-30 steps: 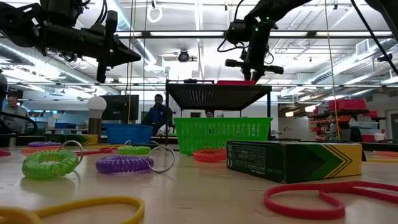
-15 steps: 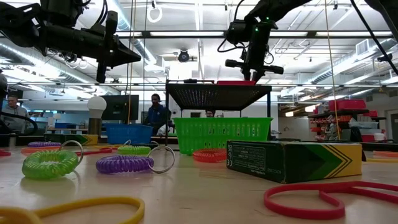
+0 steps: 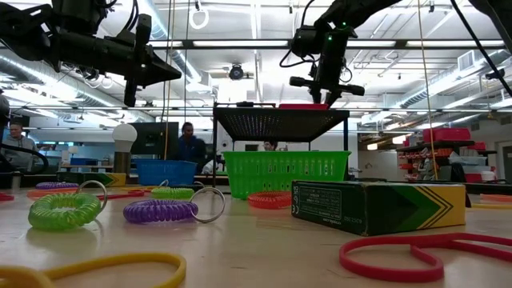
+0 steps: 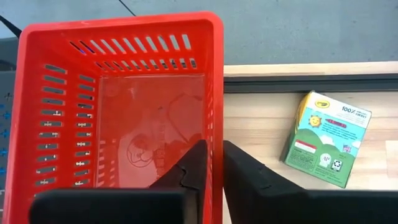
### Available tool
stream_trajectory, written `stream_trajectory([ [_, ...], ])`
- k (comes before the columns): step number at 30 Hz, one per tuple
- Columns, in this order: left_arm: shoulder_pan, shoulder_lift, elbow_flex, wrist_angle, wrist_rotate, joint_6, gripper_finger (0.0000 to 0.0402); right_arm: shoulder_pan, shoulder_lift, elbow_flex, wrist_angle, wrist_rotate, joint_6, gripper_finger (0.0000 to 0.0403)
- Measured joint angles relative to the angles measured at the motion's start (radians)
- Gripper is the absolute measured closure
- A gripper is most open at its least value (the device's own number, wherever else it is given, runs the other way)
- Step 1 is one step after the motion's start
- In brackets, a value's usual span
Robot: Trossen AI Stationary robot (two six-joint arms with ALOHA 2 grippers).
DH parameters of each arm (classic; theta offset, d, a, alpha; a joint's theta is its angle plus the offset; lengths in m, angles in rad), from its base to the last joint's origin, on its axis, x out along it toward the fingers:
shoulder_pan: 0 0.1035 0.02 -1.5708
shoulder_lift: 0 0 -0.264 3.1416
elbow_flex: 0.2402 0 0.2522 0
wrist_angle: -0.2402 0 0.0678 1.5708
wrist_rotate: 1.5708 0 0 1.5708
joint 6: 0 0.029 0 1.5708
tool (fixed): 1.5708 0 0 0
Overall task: Pick & Place Office Desk Supplies
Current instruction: Put the red bin on the shelf, then put the green bin on the shelf
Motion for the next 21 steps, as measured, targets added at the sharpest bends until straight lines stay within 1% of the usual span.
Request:
stream_trajectory([
  [8, 0.0, 0.0, 0.0, 0.0, 0.0, 0.053, 0.0383, 0.0, -0.013, 0.0, 0.002, 0.002, -0.043, 0.0294],
  [12, 0.0, 0.0, 0.0, 0.0, 0.0, 0.037, 0.0383, 0.0, -0.072, 0.001, 0.002, 0.013, -0.078, 0.0269],
  [15, 0.0, 0.0, 0.0, 0.0, 0.0, 0.027, 0.0383, 0.005, -0.135, 0.001, 0.0, 0.013, -0.166, 0.0259],
  [18, 0.0, 0.0, 0.0, 0.0, 0.011, 0.026, 0.0383, 0.027, -0.217, -0.001, -0.033, -0.016, -0.319, 0.0271],
  [21, 0.0, 0.0, 0.0, 0.0, 0.055, 0.028, 0.039, 0.071, -0.312, -0.058, -0.054, -0.013, -0.411, 0.0318],
])
